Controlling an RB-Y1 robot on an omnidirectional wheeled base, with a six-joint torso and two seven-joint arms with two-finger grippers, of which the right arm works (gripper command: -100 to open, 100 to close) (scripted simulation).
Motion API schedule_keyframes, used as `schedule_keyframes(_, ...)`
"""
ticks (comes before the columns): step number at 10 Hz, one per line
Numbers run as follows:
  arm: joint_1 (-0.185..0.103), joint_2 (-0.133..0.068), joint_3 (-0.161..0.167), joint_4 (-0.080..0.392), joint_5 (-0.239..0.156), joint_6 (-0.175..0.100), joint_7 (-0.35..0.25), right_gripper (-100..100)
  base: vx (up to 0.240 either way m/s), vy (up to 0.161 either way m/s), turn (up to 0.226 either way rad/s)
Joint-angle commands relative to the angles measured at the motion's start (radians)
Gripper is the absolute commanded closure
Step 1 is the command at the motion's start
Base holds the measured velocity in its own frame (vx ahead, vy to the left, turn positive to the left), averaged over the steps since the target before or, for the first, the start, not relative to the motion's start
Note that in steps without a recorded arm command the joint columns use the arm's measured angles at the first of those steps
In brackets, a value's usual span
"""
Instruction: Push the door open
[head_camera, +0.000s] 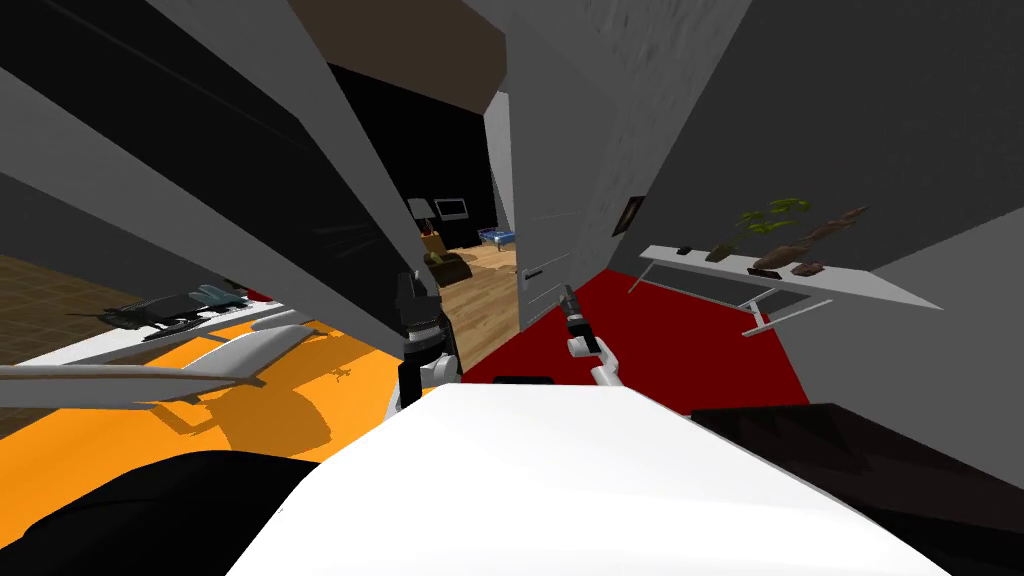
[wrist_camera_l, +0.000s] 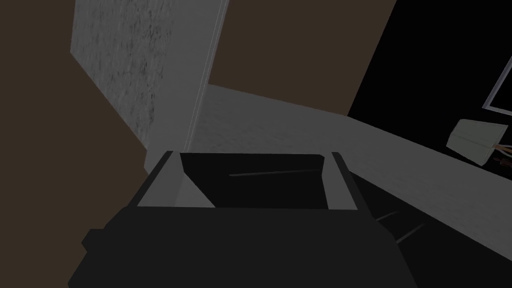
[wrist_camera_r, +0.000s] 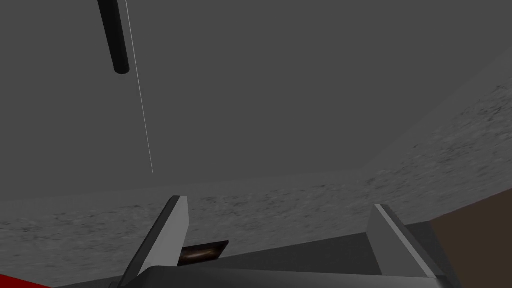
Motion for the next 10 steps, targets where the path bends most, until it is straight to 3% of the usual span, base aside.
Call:
schedule_keyframes(1, -0.032, -0.006, 0.004, 0.05, -0.004, -0.003, -0.01, -100, 0.046, -0.125, 0.195)
schedule_keyframes(2, -0.052, -0.011, 0.007, 0.079, -0.006, -0.005, -0.016, -100, 0.054, -0.121, 0.169)
schedule_keyframes(3, -0.052, -0.011, 0.007, 0.089, -0.006, -0.005, -0.016, -100, 0.031, -0.094, 0.064)
schedule_keyframes(5, -0.09, -0.02, 0.011, 0.147, -0.011, -0.009, -0.029, -100, 0.014, -0.077, 0.173)
schedule_keyframes(8, -0.109, -0.025, 0.014, 0.186, -0.013, -0.011, -0.035, -100, 0.015, -0.073, 0.085)
schedule_keyframes(10, -0.146, -0.033, 0.018, 0.247, -0.018, -0.015, -0.047, -100, 0.023, -0.071, 0.157)
